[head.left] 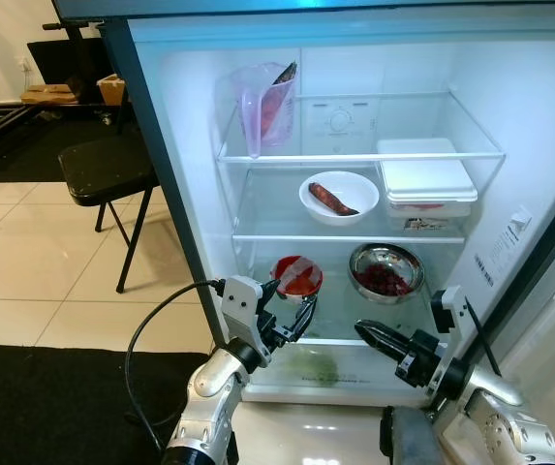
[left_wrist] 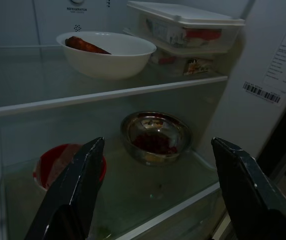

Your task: Restocking fridge

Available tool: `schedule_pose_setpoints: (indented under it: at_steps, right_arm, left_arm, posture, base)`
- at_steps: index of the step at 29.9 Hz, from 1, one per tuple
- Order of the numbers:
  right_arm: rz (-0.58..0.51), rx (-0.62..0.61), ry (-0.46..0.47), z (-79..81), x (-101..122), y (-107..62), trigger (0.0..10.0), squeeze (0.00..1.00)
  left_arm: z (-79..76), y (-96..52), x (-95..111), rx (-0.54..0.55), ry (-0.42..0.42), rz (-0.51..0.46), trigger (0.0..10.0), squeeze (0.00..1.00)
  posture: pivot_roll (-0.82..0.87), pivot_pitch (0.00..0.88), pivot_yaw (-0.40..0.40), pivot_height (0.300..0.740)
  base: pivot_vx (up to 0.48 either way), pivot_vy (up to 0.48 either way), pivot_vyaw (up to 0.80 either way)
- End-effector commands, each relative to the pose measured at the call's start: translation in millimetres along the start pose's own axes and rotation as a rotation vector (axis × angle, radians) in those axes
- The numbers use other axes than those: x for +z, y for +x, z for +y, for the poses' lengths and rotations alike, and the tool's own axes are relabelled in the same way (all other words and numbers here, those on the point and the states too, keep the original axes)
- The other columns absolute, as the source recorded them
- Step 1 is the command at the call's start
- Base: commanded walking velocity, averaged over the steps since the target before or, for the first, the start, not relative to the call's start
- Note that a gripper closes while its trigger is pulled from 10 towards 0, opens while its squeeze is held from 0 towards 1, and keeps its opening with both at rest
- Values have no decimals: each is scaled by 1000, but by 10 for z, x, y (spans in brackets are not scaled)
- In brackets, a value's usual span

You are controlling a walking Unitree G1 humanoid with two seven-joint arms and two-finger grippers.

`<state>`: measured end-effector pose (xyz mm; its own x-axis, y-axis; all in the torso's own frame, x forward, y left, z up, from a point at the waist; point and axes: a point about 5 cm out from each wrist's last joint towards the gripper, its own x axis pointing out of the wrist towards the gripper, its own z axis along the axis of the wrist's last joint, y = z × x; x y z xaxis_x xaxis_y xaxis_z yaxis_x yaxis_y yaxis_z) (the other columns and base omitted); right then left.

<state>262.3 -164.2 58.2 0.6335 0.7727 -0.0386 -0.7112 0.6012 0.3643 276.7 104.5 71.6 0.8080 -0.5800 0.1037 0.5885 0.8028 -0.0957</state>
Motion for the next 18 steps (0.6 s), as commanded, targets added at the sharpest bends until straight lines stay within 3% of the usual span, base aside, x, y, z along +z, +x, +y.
schedule_pose_setpoints:
  at_steps: [1,10,18]
  right_arm:
    - [9,3,-3,-2,-34,2,10000,0]
    - [11,-17,11,-47,-83,-28,10000,0]
    - [62,-107,43,-151,-219,-124,10000,0]
  left_arm:
    - [18,-41,-40,2,2,13,10000,0]
    - [-9,-74,-98,-9,2,32,10000,0]
    - [-44,-118,-214,-48,-14,104,10000,0]
  posture:
    - [-32,0,-25,580]
    - [-29,0,-25,620]
    - [-29,0,-23,620]
  base:
    - [0,0,0]
    - [0,0,0]
    - [0,0,0]
